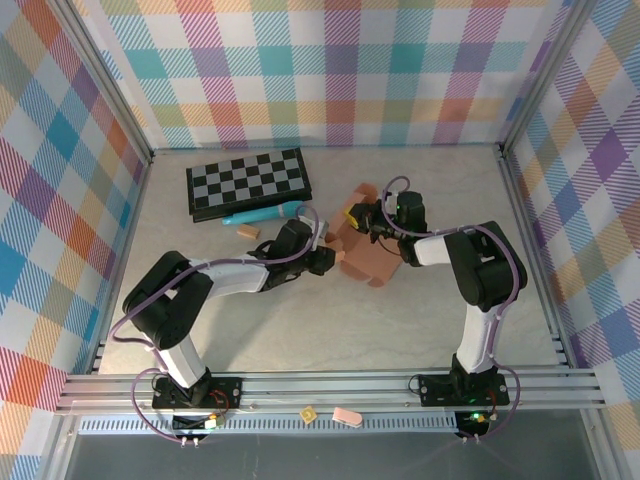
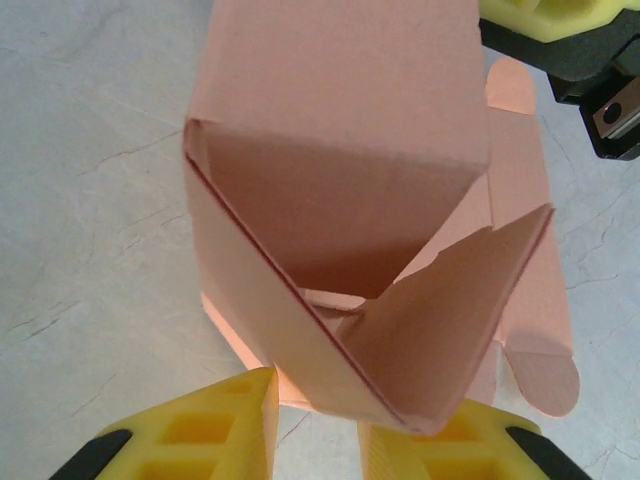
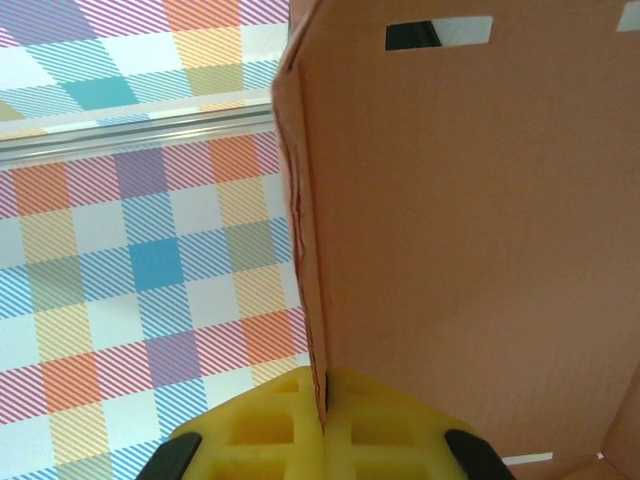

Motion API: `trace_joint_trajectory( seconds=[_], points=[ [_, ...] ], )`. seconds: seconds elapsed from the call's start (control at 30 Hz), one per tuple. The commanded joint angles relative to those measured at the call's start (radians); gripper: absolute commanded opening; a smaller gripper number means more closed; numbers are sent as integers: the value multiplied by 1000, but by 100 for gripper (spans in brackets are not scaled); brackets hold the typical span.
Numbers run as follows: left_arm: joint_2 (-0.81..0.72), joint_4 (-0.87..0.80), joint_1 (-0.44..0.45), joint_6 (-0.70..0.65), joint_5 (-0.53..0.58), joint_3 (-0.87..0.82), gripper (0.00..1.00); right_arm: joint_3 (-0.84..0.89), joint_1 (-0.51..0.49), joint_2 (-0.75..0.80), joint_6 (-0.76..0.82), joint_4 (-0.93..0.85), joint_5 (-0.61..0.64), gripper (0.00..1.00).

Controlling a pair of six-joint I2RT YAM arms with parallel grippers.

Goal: Fold the paper box

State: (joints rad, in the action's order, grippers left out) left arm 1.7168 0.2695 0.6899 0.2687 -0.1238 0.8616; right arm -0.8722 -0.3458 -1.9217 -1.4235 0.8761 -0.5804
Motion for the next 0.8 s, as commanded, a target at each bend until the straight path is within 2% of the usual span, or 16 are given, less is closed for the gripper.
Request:
trace_joint_trajectory(
  seconds=[0.0, 0.47, 0.77],
  points=[
    [21, 41, 17, 10, 76, 32, 27, 33, 0, -27, -2, 97, -9, 0],
    [74, 63, 51, 42, 197, 69, 28, 67, -27, -51, -49, 161, 36, 0],
    [109, 65, 69, 90, 316, 119, 30, 91, -64, -36, -102, 174, 133, 0]
  ],
)
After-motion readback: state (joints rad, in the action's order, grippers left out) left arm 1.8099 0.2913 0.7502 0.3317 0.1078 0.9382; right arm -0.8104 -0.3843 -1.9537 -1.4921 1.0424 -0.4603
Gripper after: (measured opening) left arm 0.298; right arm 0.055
